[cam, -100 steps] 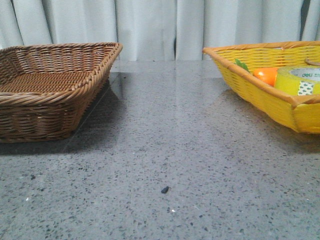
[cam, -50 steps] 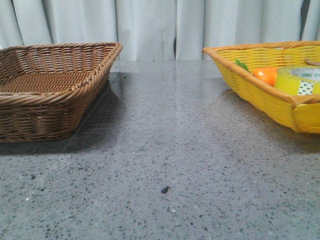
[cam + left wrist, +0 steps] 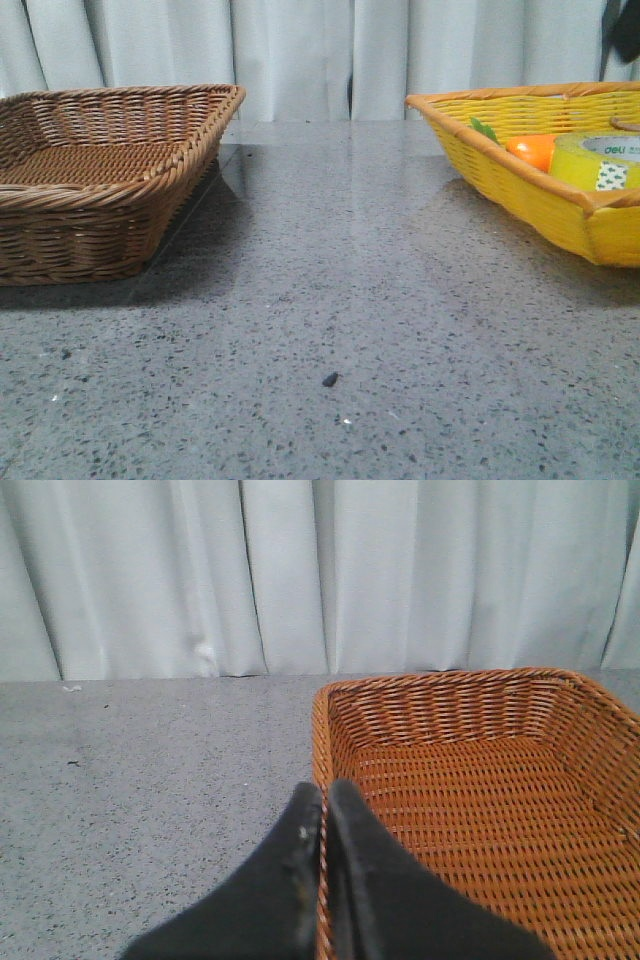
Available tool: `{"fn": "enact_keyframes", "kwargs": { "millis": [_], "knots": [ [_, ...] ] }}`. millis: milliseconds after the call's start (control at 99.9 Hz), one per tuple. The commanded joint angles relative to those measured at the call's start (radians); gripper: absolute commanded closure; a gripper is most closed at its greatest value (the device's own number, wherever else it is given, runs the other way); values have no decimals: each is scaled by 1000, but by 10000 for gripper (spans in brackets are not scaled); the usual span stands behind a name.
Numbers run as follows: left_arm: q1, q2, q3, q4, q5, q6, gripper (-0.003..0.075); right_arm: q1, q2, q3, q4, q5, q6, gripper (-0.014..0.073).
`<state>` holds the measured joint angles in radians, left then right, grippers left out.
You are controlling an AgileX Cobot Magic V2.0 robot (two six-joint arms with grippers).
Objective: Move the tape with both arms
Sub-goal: 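Reach the right gripper into the yellow basket, grasp the yellow tape roll, lift, then lower the tape roll onto the table center and open the right gripper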
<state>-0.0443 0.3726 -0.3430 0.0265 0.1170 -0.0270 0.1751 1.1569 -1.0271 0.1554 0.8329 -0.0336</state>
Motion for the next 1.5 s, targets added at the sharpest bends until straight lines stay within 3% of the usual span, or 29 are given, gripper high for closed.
{"fn": "enact_keyframes", "kwargs": {
  "millis": [0,480,570,781,941,1181,1301,1491],
  "knots": [
    [3,14,-35,1,-78,-9,741,21,72,-66,3,-20,-11,277],
    [3,14,-35,1,-123,-9,741,24,307,-104,-7,13,-11,310],
    [3,14,-35,1,-123,-9,741,24,316,-104,-7,11,-11,388],
    [3,14,-35,1,-123,-9,741,24,316,-104,-7,9,-11,669],
    [3,14,-35,1,-123,-9,741,24,316,-116,-7,18,-11,666],
    [3,14,-35,-1,-123,-11,741,49,279,-287,-8,183,-11,648],
    [3,14,-35,-1,-123,-11,741,127,264,-399,-9,254,-11,648],
    [3,14,-35,-5,-123,-11,741,334,279,-507,-7,284,-11,648]
  ]
}}
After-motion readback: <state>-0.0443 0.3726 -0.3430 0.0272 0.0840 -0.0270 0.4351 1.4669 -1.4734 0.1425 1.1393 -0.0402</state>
